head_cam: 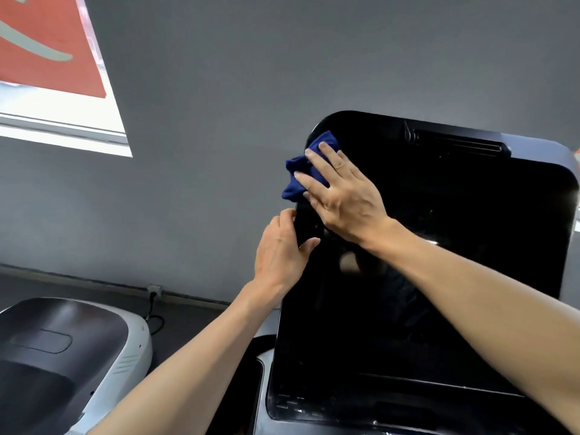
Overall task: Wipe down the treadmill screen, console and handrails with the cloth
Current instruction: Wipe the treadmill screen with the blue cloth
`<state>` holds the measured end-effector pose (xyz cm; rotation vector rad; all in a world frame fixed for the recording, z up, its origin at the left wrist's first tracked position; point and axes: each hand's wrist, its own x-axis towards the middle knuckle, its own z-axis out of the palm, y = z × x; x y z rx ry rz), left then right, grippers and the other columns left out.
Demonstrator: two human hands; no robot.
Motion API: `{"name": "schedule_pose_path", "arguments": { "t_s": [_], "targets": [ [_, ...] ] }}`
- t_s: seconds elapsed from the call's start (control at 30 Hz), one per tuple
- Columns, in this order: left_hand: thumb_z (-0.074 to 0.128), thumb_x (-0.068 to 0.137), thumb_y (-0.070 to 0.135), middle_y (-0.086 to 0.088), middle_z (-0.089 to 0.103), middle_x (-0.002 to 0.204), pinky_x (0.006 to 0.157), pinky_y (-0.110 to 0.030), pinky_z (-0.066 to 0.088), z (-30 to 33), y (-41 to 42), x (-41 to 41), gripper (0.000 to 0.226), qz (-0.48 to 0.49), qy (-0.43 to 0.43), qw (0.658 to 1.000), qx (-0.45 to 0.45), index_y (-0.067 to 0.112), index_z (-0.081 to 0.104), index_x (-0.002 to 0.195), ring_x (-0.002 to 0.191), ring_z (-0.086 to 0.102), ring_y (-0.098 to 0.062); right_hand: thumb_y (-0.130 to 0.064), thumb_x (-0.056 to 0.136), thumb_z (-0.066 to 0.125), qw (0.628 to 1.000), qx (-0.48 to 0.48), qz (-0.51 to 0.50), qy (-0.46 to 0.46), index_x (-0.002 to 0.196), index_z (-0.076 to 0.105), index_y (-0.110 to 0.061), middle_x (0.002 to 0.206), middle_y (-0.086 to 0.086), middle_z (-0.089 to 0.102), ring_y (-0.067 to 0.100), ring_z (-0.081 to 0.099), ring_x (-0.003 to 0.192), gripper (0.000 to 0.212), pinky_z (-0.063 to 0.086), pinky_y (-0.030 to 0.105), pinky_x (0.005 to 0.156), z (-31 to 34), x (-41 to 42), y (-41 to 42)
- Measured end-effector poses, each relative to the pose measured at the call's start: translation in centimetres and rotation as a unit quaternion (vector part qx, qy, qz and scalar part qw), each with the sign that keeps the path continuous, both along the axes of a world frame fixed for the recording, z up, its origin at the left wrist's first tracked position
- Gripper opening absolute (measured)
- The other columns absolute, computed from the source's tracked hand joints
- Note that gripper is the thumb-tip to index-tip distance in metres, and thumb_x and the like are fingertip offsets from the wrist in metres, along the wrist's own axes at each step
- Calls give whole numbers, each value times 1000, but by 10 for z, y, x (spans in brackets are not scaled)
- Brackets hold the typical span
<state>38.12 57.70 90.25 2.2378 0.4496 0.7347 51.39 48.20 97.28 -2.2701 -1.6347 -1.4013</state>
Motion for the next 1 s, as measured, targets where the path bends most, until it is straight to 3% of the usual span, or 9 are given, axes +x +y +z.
{"name": "schedule_pose_path", "arguments": {
  "t_s": [0.17,0.27,0.37,0.57,0.67,0.73,0.83,0.93,1.0],
  "targets": [
    [76,88,35,1,59,125,95,-35,48,8,4,0,61,-18,29,999,-17,25,41,138,115,59,-19,-40,102,39,985,97,-129,55,138,59,-22,147,15,51,33,45,138,46,29,44,119,49,28,35],
    [73,91,34,-1,57,126,95,-38,49,10,4,-1,68,-25,40,999,0,28,35,146,115,58,-20,-45,103,28,957,164,-189,144,146,49,-21,147,15,50,32,43,139,54,27,40,118,62,37,21],
    [73,92,32,-5,57,123,91,-36,47,13,0,2,67,-8,49,998,26,24,35,147,113,56,-25,-39,105,31,947,213,-200,136,148,45,-13,147,16,50,31,40,142,53,25,41,121,46,35,-7],
    [72,93,34,-7,57,121,81,-31,39,23,-3,0,65,2,82,995,47,20,36,145,108,57,-27,-28,106,38,991,62,-84,87,150,43,-11,150,20,46,34,39,143,48,24,42,122,53,47,-9],
    [73,93,34,-6,59,115,78,-32,40,26,-2,-2,63,1,90,994,57,20,37,143,100,58,-27,-28,105,31,977,111,-136,124,152,38,-8,151,20,44,32,35,145,51,22,41,123,52,44,-22],
    [73,93,34,-6,59,114,77,-32,40,27,-3,-3,62,4,94,994,63,19,38,142,99,58,-28,-20,104,41,964,170,-173,112,152,37,-4,149,22,45,34,36,144,50,24,44,122,35,33,-26],
    [73,93,33,-7,59,109,73,-35,41,31,-6,-2,53,11,106,992,74,16,41,131,90,57,-29,-5,98,49,977,134,-148,75,148,41,0,144,28,49,40,43,139,51,29,47,120,36,33,-17],
    [73,92,33,-8,60,108,72,-36,40,34,-7,-2,50,17,116,990,75,16,42,127,83,51,-26,-19,102,43,987,30,-132,81,149,40,-4,144,25,51,35,44,139,49,22,44,122,67,51,-30],
    [74,92,34,-8,61,109,74,-35,40,34,-6,-4,53,12,112,991,70,17,42,131,89,56,-28,-33,104,36,982,37,-158,100,149,41,-5,144,22,52,32,44,139,53,16,42,124,74,60,-48]
  ]
}}
